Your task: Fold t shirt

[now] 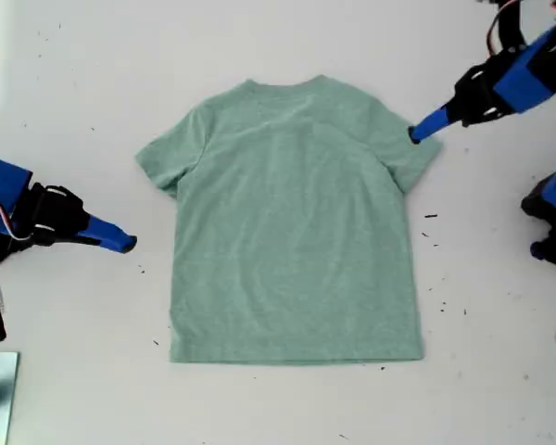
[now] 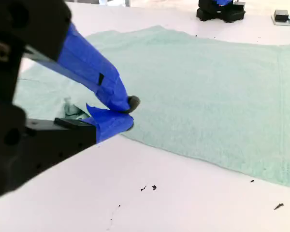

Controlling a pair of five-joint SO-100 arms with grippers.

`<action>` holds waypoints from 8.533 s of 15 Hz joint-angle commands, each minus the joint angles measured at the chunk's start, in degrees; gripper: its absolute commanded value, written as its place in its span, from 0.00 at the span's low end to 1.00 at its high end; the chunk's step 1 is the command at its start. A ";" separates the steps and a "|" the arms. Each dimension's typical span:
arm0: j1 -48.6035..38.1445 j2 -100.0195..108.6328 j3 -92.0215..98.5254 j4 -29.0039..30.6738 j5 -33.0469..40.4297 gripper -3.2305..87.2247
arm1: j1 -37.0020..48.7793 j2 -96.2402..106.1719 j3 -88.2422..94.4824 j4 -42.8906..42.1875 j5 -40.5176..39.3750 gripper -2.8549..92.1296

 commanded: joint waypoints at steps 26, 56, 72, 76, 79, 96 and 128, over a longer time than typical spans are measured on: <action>0.44 0.44 0.88 -1.05 -1.58 0.03 | -26.02 -55.90 -60.56 -8.26 9.84 0.03; -35.77 -85.69 -81.83 25.66 30.67 0.28 | -30.94 60.73 51.15 -3.96 32.26 0.05; -49.75 -98.61 -65.48 1.76 41.04 0.03 | -32.17 60.73 51.15 -4.04 32.61 0.05; -63.19 -79.63 -64.60 7.91 50.45 0.03 | -32.08 60.73 51.15 -4.04 32.52 0.05; -50.71 -90.09 -68.12 0.88 44.65 0.03 | -32.08 60.73 51.15 -4.04 32.61 0.05; -32.26 -42.01 -41.75 7.65 27.07 0.03 | -31.99 60.73 51.24 -4.04 33.05 0.05; -8.44 -2.81 -5.27 2.81 4.22 0.03 | -55.90 -51.15 -21.01 -21.36 40.78 0.04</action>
